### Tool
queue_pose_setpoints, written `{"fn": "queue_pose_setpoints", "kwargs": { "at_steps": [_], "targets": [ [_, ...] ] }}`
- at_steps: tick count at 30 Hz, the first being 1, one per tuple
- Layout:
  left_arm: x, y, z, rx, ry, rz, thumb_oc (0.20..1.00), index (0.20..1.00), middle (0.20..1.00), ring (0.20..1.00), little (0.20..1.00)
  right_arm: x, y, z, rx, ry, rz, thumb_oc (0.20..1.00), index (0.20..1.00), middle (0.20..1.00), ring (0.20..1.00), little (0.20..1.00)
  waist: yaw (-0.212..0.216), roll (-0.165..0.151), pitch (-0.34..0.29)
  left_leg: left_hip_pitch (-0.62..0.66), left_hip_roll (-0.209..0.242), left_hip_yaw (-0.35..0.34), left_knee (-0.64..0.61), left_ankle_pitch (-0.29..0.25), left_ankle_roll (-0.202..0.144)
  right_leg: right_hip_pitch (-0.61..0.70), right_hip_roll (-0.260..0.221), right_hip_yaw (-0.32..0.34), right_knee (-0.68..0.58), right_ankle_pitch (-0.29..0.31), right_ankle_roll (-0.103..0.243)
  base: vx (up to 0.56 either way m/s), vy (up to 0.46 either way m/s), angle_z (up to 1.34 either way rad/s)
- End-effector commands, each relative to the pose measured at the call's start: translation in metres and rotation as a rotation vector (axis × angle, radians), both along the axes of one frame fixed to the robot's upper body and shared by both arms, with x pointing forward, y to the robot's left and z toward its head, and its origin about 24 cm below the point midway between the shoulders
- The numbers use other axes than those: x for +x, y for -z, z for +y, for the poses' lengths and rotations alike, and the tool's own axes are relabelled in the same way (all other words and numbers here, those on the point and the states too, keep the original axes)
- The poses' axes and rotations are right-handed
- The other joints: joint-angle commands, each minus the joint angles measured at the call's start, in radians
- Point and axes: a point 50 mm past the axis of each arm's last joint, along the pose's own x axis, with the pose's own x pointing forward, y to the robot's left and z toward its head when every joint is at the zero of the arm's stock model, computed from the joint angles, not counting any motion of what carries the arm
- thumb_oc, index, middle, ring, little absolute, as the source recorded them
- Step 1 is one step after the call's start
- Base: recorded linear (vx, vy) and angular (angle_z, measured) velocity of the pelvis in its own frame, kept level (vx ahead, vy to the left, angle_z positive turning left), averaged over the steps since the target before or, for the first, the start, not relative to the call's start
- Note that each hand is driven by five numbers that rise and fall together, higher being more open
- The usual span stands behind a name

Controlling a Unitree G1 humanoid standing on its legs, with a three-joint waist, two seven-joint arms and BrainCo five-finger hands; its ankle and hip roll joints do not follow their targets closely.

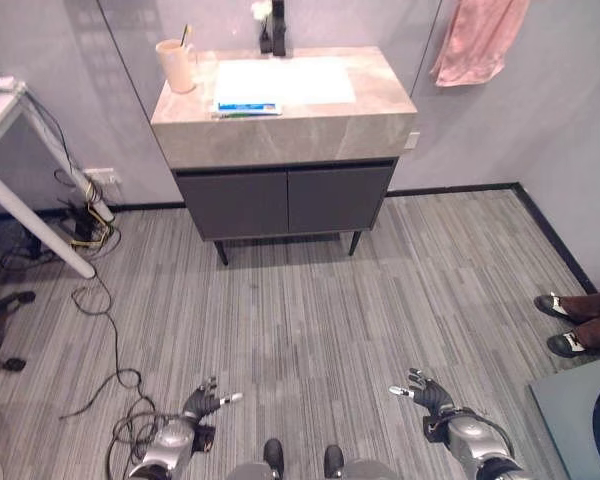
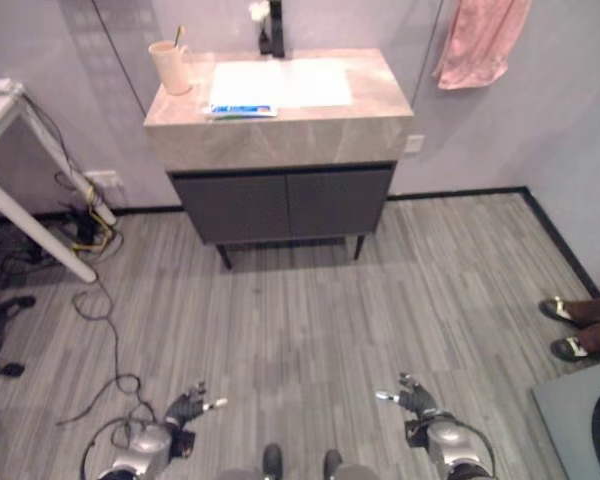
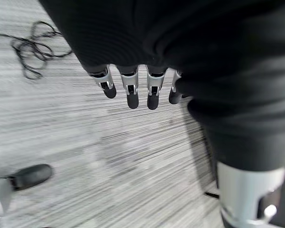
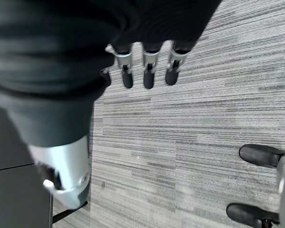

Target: Put brush and paste in cup on sink, flatten towel.

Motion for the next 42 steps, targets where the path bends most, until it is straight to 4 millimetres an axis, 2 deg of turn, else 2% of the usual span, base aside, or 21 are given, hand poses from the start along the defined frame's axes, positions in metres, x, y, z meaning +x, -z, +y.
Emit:
{"fn": "queue_pose_setpoints", "kwargs": {
  "at_steps": [1,3,4,5,6,9,15,21,24,28,31,32,35,36,37,38,39,40,41,42],
  "targets": [
    [0.004,-0.002,-0.004,-0.005,-0.002,-0.034,1.000,1.000,1.000,1.000,1.000,-0.005,0.000,-0.004,-0.008,0.017,-0.007,1.000,1.000,1.000,1.000,1.000,-0.015,-0.011,-0.019,-0.056,0.024,0.014,0.193,-0.032,-0.071,0.034,-0.074,-0.044,-0.043,0.148,0.113,0.00,0.000,0.00],
    [0.009,-0.004,-0.012,-0.021,0.015,-0.056,1.000,1.000,1.000,1.000,1.000,-0.004,0.000,-0.006,0.009,0.069,-0.021,1.000,1.000,1.000,1.000,1.000,-0.018,-0.011,-0.004,-0.091,0.040,0.021,0.239,0.024,-0.108,0.048,-0.075,-0.057,-0.057,0.150,0.106,-0.03,-0.006,0.10],
    [0.012,-0.005,-0.016,-0.033,0.027,-0.063,1.000,1.000,1.000,1.000,1.000,-0.004,0.000,-0.007,0.011,0.092,-0.022,1.000,1.000,1.000,1.000,1.000,-0.020,-0.007,0.000,-0.095,0.046,0.029,0.237,0.038,-0.113,0.051,-0.076,-0.069,-0.060,0.150,0.102,-0.02,0.073,0.50],
    [0.010,-0.003,-0.020,-0.032,0.047,-0.054,1.000,1.000,1.000,1.000,1.000,-0.003,0.001,-0.006,0.010,0.090,-0.013,1.000,1.000,1.000,1.000,1.000,-0.017,0.002,-0.008,-0.066,0.032,0.025,0.191,0.005,-0.081,0.055,-0.075,-0.069,-0.058,0.147,0.098,0.01,0.077,0.62],
    [0.010,-0.003,-0.020,-0.032,0.047,-0.054,1.000,1.000,1.000,1.000,1.000,-0.003,0.001,-0.006,0.010,0.090,-0.013,1.000,1.000,1.000,1.000,1.000,-0.017,0.001,-0.008,-0.064,0.032,0.025,0.190,0.005,-0.081,0.055,-0.076,-0.068,-0.058,0.146,0.099,0.07,0.104,0.46],
    [0.001,0.001,-0.017,-0.018,0.062,-0.025,1.000,1.000,1.000,1.000,1.000,0.002,0.002,0.004,0.025,0.051,-0.002,1.000,1.000,1.000,1.000,1.000,-0.003,0.009,-0.014,0.000,-0.004,0.038,0.130,-0.043,-0.018,0.076,-0.079,-0.038,-0.061,0.155,0.106,0.08,0.128,0.00],
    [-0.002,0.001,-0.016,0.018,0.132,-0.016,1.000,1.000,1.000,1.000,1.000,0.014,-0.001,0.016,0.039,0.002,-0.015,1.000,1.000,1.000,1.000,1.000,0.014,0.018,-0.023,0.061,-0.034,0.047,0.028,-0.045,0.030,0.090,-0.095,-0.013,-0.081,0.188,0.127,0.05,0.140,-0.12],
    [0.001,0.002,-0.017,0.039,0.167,-0.003,1.000,1.000,1.000,1.000,1.000,0.010,0.003,0.016,0.036,0.000,0.018,1.000,1.000,1.000,1.000,1.000,0.018,0.013,-0.030,0.084,-0.051,0.048,-0.016,-0.042,0.050,0.087,-0.104,-0.002,-0.078,0.216,0.139,0.04,0.087,-0.04],
    [0.004,-0.001,-0.018,0.052,0.199,-0.015,1.000,1.000,1.000,1.000,1.000,0.010,0.002,0.016,0.052,0.022,0.008,1.000,1.000,1.000,1.000,1.000,0.016,0.011,-0.024,0.089,-0.055,0.048,-0.015,-0.049,0.059,0.064,-0.107,0.008,-0.034,0.235,0.145,0.03,0.073,-0.03],
    [0.011,-0.008,-0.023,0.061,0.271,-0.055,1.000,1.000,1.000,1.000,1.000,0.008,0.001,0.015,0.087,0.036,-0.012,1.000,1.000,1.000,1.000,1.000,0.007,0.010,0.006,0.094,-0.065,0.053,-0.003,-0.063,0.076,0.009,-0.124,0.014,0.079,0.312,0.164,0.02,0.087,-0.15],
    [0.012,-0.012,-0.024,0.048,0.285,-0.079,1.000,1.000,1.000,1.000,1.000,0.002,0.003,0.012,0.081,0.039,0.003,1.000,1.000,1.000,1.000,1.000,0.000,0.018,0.023,0.112,-0.070,0.046,-0.005,-0.070,0.088,-0.032,-0.130,0.020,0.165,0.355,0.158,0.05,0.113,-0.09],
    [0.011,-0.014,-0.023,0.040,0.279,-0.092,1.000,1.000,1.000,1.000,1.000,0.001,0.004,0.011,0.082,0.041,0.003,1.000,1.000,1.000,1.000,1.000,-0.004,0.027,0.040,0.121,-0.072,0.042,-0.007,-0.075,0.102,-0.072,-0.141,0.006,0.231,0.387,0.156,0.05,0.118,0.01],
    [0.008,-0.013,-0.023,0.037,0.286,-0.086,1.000,1.000,1.000,1.000,1.000,-0.002,0.005,0.012,0.082,0.040,0.014,1.000,1.000,1.000,1.000,1.000,0.002,0.031,0.039,0.122,-0.075,0.044,-0.002,-0.078,0.102,-0.076,-0.159,-0.021,0.232,0.382,0.160,0.11,0.073,0.06],
    [0.004,-0.012,-0.025,0.027,0.299,-0.075,1.000,1.000,1.000,1.000,1.000,-0.005,0.007,0.010,0.082,0.045,0.031,1.000,1.000,1.000,1.000,1.000,-0.009,0.036,0.031,0.132,-0.082,0.028,-0.014,-0.077,0.103,-0.090,-0.112,0.006,0.215,0.348,0.152,0.34,0.019,0.09],
    [0.001,-0.011,-0.022,0.027,0.292,-0.068,1.000,1.000,1.000,1.000,1.000,-0.004,0.007,0.010,0.071,0.031,0.031,1.000,1.000,1.000,1.000,1.000,-0.015,0.039,0.018,0.148,-0.079,0.030,-0.056,-0.066,0.089,-0.146,-0.107,-0.039,0.085,0.313,0.146,0.33,0.019,0.07],
    [0.001,-0.011,-0.022,0.026,0.292,-0.068,1.000,1.000,1.000,1.000,1.000,-0.004,0.007,0.010,0.071,0.031,0.031,1.000,1.000,1.000,1.000,1.000,-0.016,0.039,0.018,0.148,-0.079,0.030,-0.056,-0.066,0.089,-0.145,-0.107,-0.039,0.085,0.313,0.146,0.31,-0.019,-0.06],
    [0.002,-0.011,-0.021,0.033,0.294,-0.070,1.000,1.000,1.000,1.000,1.000,-0.004,0.006,0.010,0.073,0.038,0.023,1.000,1.000,1.000,1.000,1.000,-0.028,0.037,0.017,0.154,-0.088,0.020,-0.062,-0.067,0.085,-0.172,-0.085,-0.009,0.023,0.311,0.143,0.30,-0.050,-0.08],
    [0.003,-0.012,-0.020,0.043,0.302,-0.070,1.000,1.000,1.000,1.000,1.000,-0.003,0.005,0.008,0.076,0.058,0.009,1.000,1.000,1.000,1.000,1.000,-0.046,0.031,0.019,0.178,-0.097,-0.001,-0.070,-0.082,0.073,-0.184,-0.068,0.039,-0.104,0.322,0.148,0.41,-0.068,-0.03],
    [0.004,-0.011,-0.020,0.052,0.307,-0.066,1.000,1.000,1.000,1.000,1.000,-0.006,0.006,0.006,0.073,0.074,0.017,1.000,1.000,1.000,1.000,1.000,-0.055,0.032,0.021,0.196,-0.097,-0.014,-0.075,-0.091,0.066,-0.190,-0.069,0.054,-0.160,0.346,0.154,0.32,-0.055,0.13],
    [0.004,-0.011,-0.020,0.051,0.307,-0.067,1.000,1.000,1.000,1.000,1.000,-0.006,0.006,0.006,0.073,0.074,0.017,1.000,1.000,1.000,1.000,1.000,-0.055,0.035,0.022,0.199,-0.094,-0.015,-0.075,-0.093,0.065,-0.185,-0.067,0.052,-0.164,0.347,0.154,0.24,-0.044,0.35]
  ]
}}
